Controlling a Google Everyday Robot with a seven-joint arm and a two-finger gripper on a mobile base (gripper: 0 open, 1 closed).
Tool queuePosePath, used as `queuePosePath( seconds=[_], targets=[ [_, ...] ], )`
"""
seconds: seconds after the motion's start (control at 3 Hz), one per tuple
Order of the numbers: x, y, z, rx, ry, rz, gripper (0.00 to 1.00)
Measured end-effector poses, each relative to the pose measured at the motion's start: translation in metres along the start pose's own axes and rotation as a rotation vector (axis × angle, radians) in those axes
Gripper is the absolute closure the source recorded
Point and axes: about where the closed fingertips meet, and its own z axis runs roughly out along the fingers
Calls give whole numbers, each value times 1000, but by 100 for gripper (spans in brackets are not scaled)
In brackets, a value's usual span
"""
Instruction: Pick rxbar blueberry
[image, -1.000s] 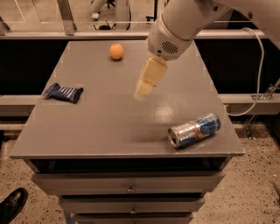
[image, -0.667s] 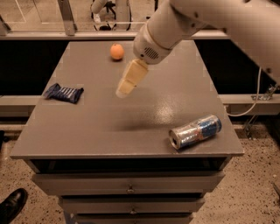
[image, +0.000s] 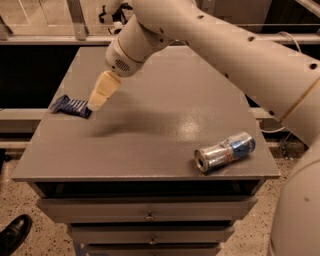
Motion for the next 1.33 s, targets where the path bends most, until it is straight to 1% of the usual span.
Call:
queuePosePath(
  seconds=[0.33, 0.67, 1.0, 1.33],
  targets=[
    [-40, 23, 48, -62, -36, -26, 0],
    [-48, 39, 79, -90, -37, -24, 0],
    [-37, 39, 105, -83, -25, 10, 0],
    [-22, 31, 118, -54, -18, 56, 26]
  ],
)
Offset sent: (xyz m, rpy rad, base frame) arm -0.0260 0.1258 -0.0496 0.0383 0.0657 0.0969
